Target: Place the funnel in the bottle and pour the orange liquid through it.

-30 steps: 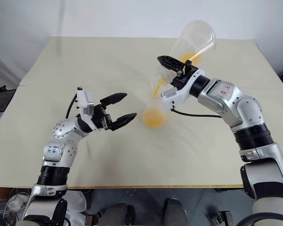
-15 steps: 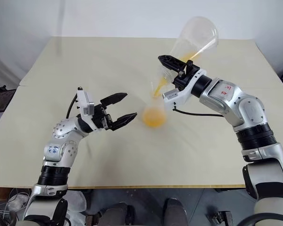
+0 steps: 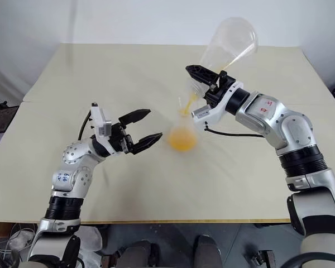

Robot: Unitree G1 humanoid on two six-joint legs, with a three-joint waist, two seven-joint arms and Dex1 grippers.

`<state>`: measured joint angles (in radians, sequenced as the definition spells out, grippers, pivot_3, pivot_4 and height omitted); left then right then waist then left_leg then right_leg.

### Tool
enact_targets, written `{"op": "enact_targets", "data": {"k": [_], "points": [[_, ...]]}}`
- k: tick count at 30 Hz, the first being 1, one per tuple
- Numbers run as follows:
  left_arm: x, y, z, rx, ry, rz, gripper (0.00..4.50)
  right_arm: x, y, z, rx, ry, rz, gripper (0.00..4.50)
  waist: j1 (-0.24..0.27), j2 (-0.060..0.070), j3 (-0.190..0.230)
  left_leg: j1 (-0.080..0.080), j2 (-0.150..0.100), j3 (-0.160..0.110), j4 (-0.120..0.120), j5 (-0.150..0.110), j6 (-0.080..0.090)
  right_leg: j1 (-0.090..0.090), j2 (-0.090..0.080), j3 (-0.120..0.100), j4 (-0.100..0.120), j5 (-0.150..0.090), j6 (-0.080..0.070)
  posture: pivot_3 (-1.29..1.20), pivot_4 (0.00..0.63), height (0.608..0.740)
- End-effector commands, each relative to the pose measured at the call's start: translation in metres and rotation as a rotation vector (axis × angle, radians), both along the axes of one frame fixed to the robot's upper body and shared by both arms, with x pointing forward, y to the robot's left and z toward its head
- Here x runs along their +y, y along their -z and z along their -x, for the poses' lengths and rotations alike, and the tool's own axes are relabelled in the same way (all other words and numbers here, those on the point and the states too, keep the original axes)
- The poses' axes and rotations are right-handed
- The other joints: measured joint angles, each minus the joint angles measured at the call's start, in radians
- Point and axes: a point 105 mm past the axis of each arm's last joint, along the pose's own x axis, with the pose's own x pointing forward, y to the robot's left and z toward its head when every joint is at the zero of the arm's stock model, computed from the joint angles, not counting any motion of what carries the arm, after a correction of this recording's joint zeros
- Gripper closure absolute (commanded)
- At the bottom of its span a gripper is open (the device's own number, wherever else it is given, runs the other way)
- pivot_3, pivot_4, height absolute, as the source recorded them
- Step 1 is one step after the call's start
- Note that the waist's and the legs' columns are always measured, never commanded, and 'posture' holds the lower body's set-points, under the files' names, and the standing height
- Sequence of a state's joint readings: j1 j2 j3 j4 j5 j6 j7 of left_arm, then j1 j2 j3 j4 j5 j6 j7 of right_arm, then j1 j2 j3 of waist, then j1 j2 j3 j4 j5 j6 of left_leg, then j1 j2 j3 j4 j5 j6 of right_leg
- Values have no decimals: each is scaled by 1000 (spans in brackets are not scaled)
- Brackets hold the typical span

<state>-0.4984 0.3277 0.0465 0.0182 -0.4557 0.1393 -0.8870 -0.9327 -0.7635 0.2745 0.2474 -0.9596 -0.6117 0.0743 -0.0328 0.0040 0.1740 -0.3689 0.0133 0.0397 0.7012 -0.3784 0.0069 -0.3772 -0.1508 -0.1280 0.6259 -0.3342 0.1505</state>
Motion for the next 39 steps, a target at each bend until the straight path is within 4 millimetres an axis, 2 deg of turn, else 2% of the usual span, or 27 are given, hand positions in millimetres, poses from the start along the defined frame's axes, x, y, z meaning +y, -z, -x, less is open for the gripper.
{"op": "enact_targets", "data": {"k": [1, 9, 23, 33, 36, 39], "points": [[-4, -11, 3, -61, 7, -36, 0, 6, -21, 10, -78, -42, -3, 2025, 0, 0, 0, 0, 0, 0, 0, 0, 0, 0, 0, 0, 0, 0, 0, 0, 150, 740], [-8, -17, 3, -77, 17, -46, 0, 7, -22, 11, -93, -51, 6, 2025, 0, 0, 0, 0, 0, 0, 0, 0, 0, 0, 0, 0, 0, 0, 0, 0, 150, 740], [-7, -14, 5, -72, 20, -44, 0, -2, -20, 8, -102, -57, -5, 2025, 0, 0, 0, 0, 0, 0, 0, 0, 0, 0, 0, 0, 0, 0, 0, 0, 150, 740], [-4, -11, 4, -63, 17, -46, 0, -7, -26, 8, 140, -97, -298, 2025, 0, 0, 0, 0, 0, 0, 0, 0, 0, 0, 0, 0, 0, 0, 0, 0, 150, 740], [-4, -10, 4, -59, 19, -48, 0, -8, -35, 19, 280, -188, -469, 2025, 0, 0, 0, 0, 0, 0, 0, 0, 0, 0, 0, -1, 0, 0, 0, 0, 150, 740], [-3, -9, 3, -56, 22, -51, 0, -24, -50, 21, 396, -225, -678, 2025, 0, 0, 0, 0, 0, -1, 0, 0, 0, 0, 0, -1, 0, 0, 0, 0, 150, 740]]}}
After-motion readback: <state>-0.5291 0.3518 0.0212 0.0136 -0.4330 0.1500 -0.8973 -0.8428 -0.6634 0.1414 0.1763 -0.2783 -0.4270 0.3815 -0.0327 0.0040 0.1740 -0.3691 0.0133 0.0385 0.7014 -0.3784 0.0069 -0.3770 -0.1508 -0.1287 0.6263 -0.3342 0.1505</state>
